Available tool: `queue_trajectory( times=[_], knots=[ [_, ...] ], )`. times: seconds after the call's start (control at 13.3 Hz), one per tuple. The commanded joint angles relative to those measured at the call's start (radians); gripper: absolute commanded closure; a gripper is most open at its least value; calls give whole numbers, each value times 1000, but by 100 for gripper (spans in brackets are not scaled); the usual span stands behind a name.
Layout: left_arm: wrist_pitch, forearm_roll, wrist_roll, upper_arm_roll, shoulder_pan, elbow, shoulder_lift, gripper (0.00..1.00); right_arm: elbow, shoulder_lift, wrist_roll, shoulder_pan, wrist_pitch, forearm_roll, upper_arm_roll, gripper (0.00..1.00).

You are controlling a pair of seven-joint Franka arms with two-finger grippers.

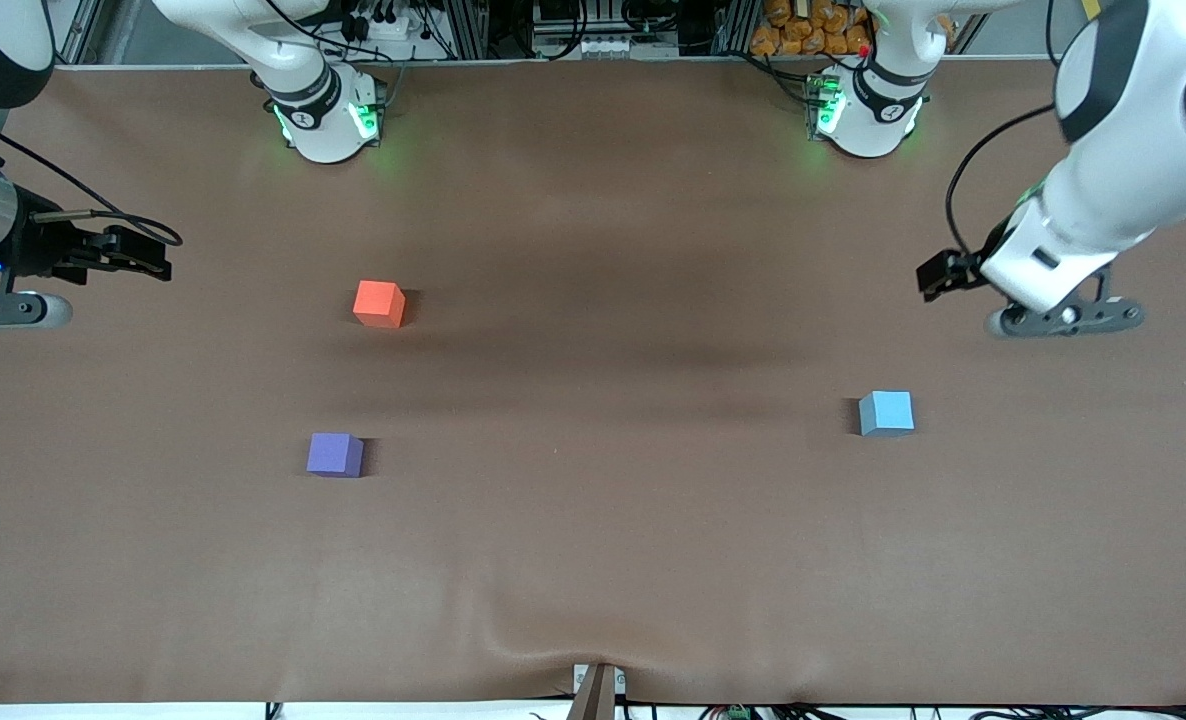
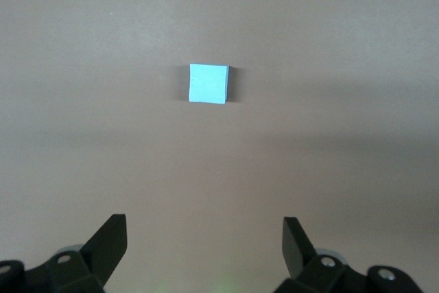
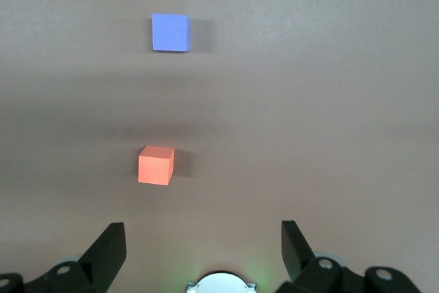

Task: Place blue block between orange and purple blocks
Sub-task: 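Reach the left gripper down over the light blue cube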

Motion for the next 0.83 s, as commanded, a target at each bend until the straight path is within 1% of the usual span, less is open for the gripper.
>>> queue_trajectory(
  times=[0.0, 0.23, 0.38, 0.45, 0.6, 0.75],
  knots=[
    [88, 19, 8, -2, 12, -39, 45, 0, 9, 6, -4, -4, -10, -2, 3, 0],
    [246, 20, 93, -3, 87, -146, 69, 0, 11, 4, -2, 0, -10, -2, 1, 0],
    [359, 19, 112, -3, 103, -217, 85, 0, 9, 6, -5, -7, -10, -2, 3, 0],
    [402, 19, 112, -3, 104, -237, 103, 0, 9, 6, -17, -10, -16, -2, 3, 0],
    [459, 19, 113, -3, 118, -246, 150, 0, 11, 6, -30, -10, -15, -2, 1, 0],
    [557, 19, 113, -3, 119, -277, 189, 0, 11, 6, -30, -10, -15, -2, 1, 0]
  ],
)
